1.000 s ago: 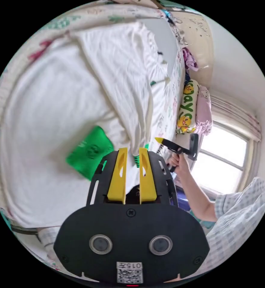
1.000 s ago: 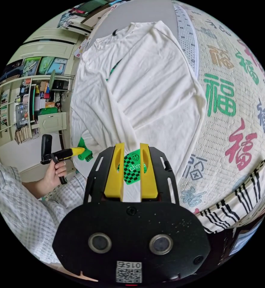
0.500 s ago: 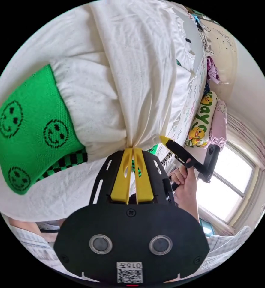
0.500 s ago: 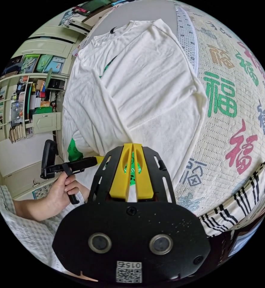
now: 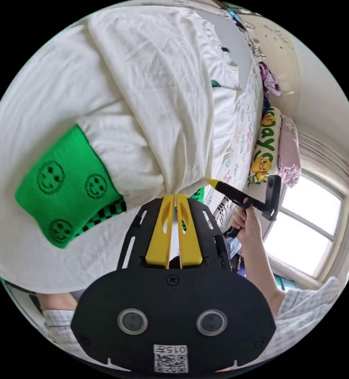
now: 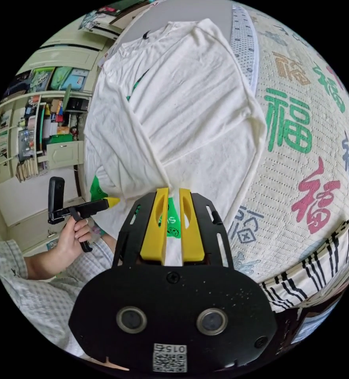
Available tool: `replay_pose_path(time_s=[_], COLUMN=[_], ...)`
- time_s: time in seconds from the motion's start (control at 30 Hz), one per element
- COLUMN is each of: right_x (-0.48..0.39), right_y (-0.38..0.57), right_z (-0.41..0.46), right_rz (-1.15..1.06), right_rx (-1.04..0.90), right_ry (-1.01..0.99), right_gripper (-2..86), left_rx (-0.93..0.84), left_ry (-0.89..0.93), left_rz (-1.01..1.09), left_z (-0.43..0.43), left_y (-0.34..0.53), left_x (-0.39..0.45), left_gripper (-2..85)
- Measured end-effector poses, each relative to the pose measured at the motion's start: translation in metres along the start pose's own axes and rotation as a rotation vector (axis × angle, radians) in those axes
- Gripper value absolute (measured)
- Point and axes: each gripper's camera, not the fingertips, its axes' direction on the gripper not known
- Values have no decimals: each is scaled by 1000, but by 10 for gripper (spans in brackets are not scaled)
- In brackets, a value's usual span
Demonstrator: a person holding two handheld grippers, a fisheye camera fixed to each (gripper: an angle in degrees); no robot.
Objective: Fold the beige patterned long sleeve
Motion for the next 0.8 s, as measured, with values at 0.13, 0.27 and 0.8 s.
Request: replay_pose_path(time_s=[0.13,0.27,0.8], right_x=[30,35,20], right_y=[-5,-65,-240], right_z=[-34,-68,-3], right_rz=[26,-4,-14], right_rx=[149,301,285], right_ry=[-17,9,240], right_gripper=[64,93,86], left_rx=[119,227,232], left_ry=[-170,-330,-508], left_rz=[213,361,315], left_z=[-71,-136,-117], left_y=[-32,-132,-300], left_x=[25,49,81], left_gripper=[11,56,53])
